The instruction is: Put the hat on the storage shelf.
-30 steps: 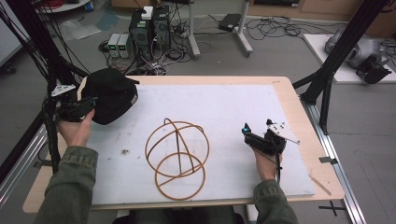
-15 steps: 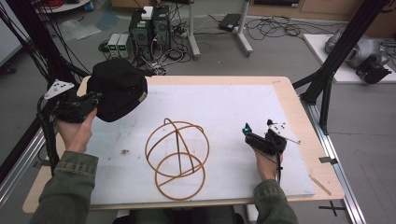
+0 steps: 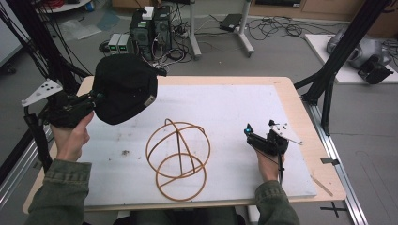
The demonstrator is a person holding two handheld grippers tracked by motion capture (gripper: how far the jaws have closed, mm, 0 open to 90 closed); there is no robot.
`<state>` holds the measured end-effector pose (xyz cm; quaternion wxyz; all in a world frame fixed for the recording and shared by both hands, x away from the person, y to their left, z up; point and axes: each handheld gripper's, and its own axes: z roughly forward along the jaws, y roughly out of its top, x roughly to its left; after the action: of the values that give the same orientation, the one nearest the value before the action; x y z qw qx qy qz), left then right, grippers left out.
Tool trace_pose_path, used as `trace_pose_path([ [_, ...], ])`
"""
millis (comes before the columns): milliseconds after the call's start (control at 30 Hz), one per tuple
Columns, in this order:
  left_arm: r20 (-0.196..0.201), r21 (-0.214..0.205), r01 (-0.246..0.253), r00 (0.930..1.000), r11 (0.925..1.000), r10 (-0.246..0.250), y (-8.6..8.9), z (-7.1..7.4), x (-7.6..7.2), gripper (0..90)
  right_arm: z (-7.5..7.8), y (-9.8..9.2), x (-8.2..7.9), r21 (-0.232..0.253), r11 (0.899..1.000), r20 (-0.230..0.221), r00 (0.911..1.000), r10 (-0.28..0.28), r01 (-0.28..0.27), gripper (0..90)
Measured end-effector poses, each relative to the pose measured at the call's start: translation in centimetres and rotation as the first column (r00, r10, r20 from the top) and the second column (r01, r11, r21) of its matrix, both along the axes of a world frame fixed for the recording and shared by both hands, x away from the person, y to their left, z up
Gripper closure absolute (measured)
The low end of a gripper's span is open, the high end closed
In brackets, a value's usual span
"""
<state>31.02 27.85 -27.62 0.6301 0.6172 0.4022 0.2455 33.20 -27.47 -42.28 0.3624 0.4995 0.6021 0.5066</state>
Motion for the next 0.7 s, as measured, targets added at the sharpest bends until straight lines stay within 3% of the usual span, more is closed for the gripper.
trace_pose_path([
  [133,0.017,-0.029,0.051,0.9986,0.9983,-0.05,-0.1,0.4,-0.7,85.7,0.0,0.0,0.0,0.0,1.0,0.0,1.0,-0.002,0.002,9.4],
  [167,0.027,-0.051,0.087,0.996,0.995,-0.085,-0.2,0.8,-1.1,85.7,0.0,0.0,0.0,-0.002,1.0,0.001,1.0,-0.001,0.001,9.4],
  [267,0.038,-0.07,0.121,0.9922,0.9901,-0.119,-0.3,1.2,-1.6,85.6,0.0,0.0,0.0,-0.002,1.0,0.0,1.0,-0.002,0.002,9.4],
  [300,0.039,-0.087,0.162,0.9864,0.9828,-0.16,-0.3,1.7,-1.9,85.6,0.0,0.0,0.0,-0.002,1.0,0.005,1.0,0.0,0.0,9.4],
  [433,0.055,-0.067,0.2,0.979,0.9775,-0.196,-0.7,2.4,-2.6,85.6,0.0,0.0,0.0,-0.003,1.0,0.006,1.0,-0.001,0.001,9.4],
  [500,0.061,-0.055,0.241,0.9694,0.9689,-0.238,-1.2,2.9,-3.0,85.6,0.1,0.0,0.0,-0.007,1.0,0.01,0.9999,-0.002,0.002,9.4],
  [533,0.061,-0.055,0.241,0.9694,0.9689,-0.238,-1.2,2.9,-3.0,85.6,0.1,0.0,0.0,-0.007,1.0,0.01,0.9999,-0.002,0.002,9.4],
  [567,0.068,-0.065,0.277,0.9596,0.9586,-0.273,-1.5,3.2,-3.2,85.7,0.1,0.0,0.0,-0.01,1.0,0.014,0.9999,-0.001,0.001,9.4],
  [633,0.09,-0.065,0.303,0.9508,0.9509,-0.296,-1.8,3.6,-3.6,85.7,0.1,0.0,0.0,-0.009,1.0,0.013,0.9999,-0.001,0.001,9.4],
  [667,0.09,-0.065,0.303,0.9508,0.9509,-0.296,-1.8,3.6,-3.6,85.6,0.1,0.0,0.0,-0.01,1.0,0.014,0.9999,-0.002,0.002,9.4],
  [700,0.102,-0.06,0.324,0.9428,0.944,-0.317,-2.2,4.0,-3.9,85.7,0.1,0.0,0.0,-0.01,1.0,0.014,0.9999,-0.001,0.001,9.4],
])
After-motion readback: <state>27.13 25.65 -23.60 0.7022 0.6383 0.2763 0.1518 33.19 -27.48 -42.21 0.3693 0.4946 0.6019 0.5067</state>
